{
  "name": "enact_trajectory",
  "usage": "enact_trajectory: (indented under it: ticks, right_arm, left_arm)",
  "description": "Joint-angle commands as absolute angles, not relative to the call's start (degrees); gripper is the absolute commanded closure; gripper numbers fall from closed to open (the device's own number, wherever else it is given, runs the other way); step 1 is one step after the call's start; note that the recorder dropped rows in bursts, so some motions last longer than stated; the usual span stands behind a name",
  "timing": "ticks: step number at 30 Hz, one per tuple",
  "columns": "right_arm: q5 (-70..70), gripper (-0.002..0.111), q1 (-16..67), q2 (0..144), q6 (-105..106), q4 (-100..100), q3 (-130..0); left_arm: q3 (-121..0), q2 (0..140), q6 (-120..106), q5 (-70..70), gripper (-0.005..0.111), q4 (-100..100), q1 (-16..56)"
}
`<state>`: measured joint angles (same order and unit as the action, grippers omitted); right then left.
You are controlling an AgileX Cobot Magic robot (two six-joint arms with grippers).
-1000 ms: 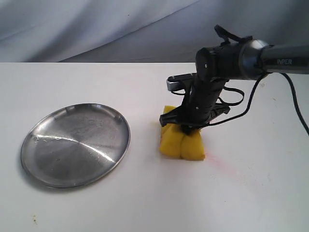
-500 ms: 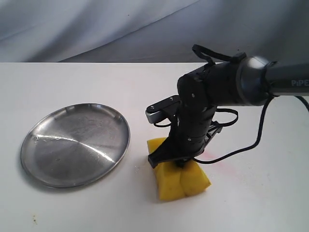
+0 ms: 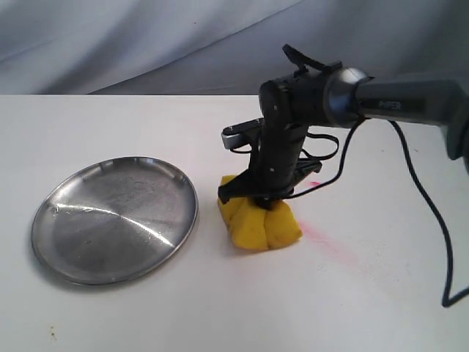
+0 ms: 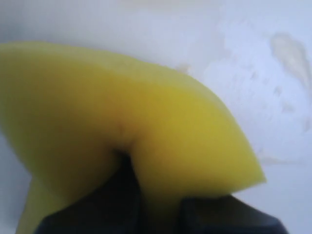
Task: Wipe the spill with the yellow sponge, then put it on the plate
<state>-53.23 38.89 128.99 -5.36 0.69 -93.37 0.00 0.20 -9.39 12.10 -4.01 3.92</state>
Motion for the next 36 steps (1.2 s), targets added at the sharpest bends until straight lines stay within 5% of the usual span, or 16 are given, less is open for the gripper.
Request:
enact_trajectory:
  ticks: [1,12,23,36]
  right_arm:
    - [-54.98,0.108,36.14,136.01,-5.71,-2.47,-105.09]
    - [-69.96,0.108,32.03,142.07,-6.59,-12.77,-120.07]
    - [-66.80,0.108,31.52,128.07,-6.26,-12.62,-94.54]
    - [-53.95,0.108,51.77,118.38,-1.88,-3.39,-77.54]
  left_arm:
    - [0.00,0.00,-9.15,11.77,0.107,-3.94,3.95]
    - [0.00,0.00,-9.15,11.77,0.107,-3.94,3.95]
    - [0.00,0.00,-9.15,11.77,0.107,-3.94,3.95]
    - [0.00,0.00,-9.15,11.77,0.107,-3.94,3.95]
